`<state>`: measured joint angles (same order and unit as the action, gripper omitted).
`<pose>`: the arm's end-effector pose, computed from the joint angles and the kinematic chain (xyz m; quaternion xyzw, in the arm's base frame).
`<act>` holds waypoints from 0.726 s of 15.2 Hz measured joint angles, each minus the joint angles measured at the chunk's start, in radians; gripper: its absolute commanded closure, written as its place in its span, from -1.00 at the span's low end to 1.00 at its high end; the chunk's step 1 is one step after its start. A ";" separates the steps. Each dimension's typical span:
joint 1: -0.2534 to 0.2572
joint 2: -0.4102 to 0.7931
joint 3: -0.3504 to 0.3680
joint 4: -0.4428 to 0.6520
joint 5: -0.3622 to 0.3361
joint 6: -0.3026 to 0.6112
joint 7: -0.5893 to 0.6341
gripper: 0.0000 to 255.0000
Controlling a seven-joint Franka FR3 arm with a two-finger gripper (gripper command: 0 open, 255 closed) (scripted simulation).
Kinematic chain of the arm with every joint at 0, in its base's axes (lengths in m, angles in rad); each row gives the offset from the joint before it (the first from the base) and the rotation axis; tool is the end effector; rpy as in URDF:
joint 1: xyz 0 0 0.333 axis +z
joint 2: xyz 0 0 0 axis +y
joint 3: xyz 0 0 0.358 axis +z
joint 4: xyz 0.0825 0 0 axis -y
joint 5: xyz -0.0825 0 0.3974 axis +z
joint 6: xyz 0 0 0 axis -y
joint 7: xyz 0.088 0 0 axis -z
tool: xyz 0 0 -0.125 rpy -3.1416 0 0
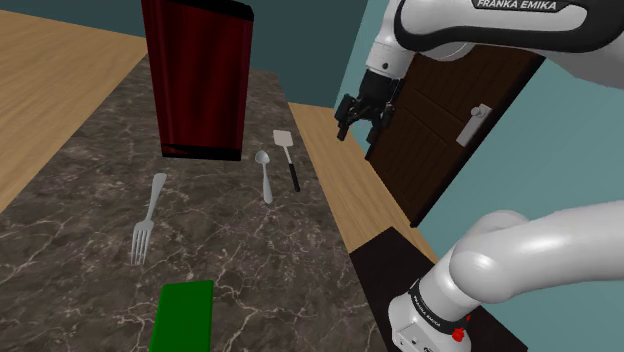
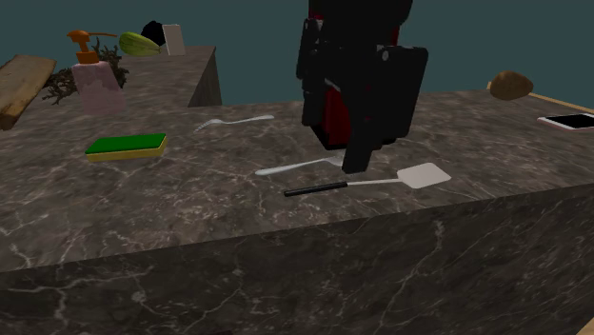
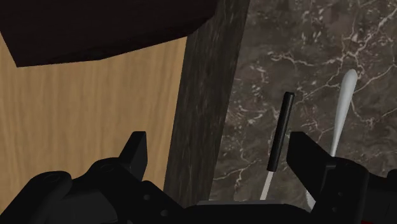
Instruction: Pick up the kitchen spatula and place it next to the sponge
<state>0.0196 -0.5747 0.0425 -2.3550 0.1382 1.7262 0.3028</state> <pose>0.3603 0.0401 0.5473 -0.9887 0.1359 0.0366 0.0507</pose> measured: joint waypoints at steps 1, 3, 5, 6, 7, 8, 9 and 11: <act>0.000 0.034 0.013 0.008 0.001 0.027 0.020 -1.00; 0.002 0.111 0.043 0.036 0.003 0.079 0.066 -1.00; 0.000 0.185 0.066 0.071 -0.003 0.120 0.108 -1.00; -0.001 0.216 0.076 0.083 -0.007 0.140 0.128 -1.00; 0.000 0.253 0.089 0.105 -0.012 0.155 0.154 -1.00; -0.001 0.284 0.097 0.123 -0.019 0.169 0.174 -1.00; -0.004 0.333 0.106 0.151 -0.028 0.189 0.195 -1.00; -0.003 0.415 0.122 0.199 -0.047 0.220 0.241 -1.00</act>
<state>0.0161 -0.1601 0.1646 -2.1558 0.0910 1.9467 0.5440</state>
